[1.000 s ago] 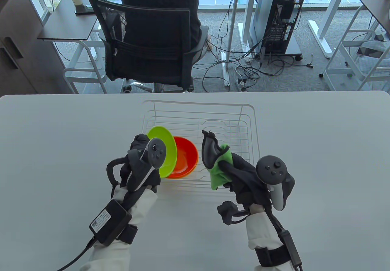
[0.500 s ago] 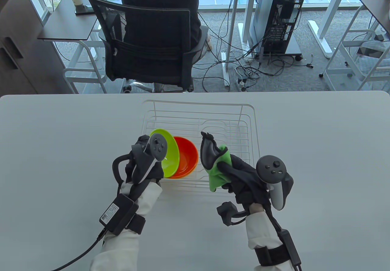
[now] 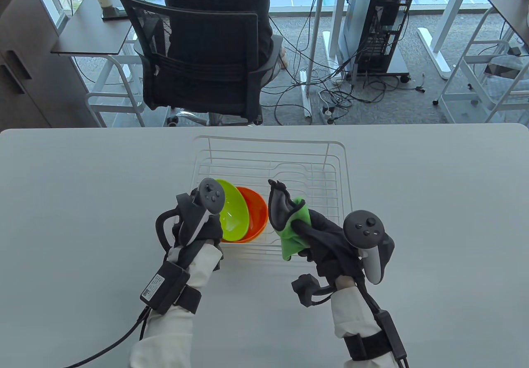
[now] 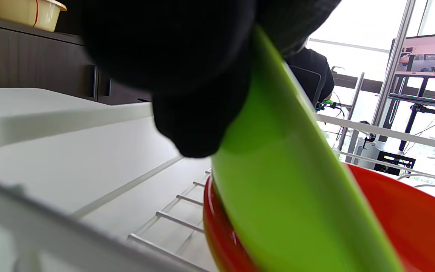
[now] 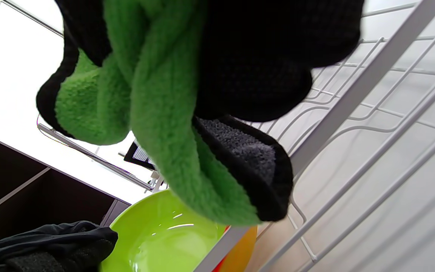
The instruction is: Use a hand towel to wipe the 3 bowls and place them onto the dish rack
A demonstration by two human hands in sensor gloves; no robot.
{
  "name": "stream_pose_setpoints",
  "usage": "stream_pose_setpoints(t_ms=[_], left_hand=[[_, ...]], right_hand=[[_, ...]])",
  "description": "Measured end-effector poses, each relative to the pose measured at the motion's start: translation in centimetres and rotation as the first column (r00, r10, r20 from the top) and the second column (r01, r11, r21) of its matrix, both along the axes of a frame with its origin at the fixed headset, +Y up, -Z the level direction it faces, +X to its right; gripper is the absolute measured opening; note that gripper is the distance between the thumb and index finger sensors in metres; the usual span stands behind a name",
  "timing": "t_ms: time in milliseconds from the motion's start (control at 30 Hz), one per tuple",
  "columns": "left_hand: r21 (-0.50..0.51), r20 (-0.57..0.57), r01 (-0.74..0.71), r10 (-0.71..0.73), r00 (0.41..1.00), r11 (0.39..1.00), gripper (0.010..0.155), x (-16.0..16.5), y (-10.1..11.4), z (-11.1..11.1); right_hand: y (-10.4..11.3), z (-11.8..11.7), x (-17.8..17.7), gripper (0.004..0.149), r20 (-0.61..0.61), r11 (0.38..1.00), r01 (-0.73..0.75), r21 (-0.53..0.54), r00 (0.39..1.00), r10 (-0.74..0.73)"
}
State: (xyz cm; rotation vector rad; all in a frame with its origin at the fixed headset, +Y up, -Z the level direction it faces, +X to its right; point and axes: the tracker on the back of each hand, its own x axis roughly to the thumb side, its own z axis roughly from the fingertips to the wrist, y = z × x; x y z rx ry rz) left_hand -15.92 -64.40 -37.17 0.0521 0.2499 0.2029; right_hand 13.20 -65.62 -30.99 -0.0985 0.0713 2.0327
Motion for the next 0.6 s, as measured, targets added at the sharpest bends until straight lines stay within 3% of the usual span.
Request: stream_pose_setpoints(t_ms=[600], left_hand=[[-0.165, -0.03, -0.064, 0.06, 0.998, 0.984, 0.05, -1.4, -2.6, -1.3]], right_hand=[[0.0, 0.0, 0.0, 0.057, 0.003, 1.0, 0.001, -0.014, 1.0, -0.001]])
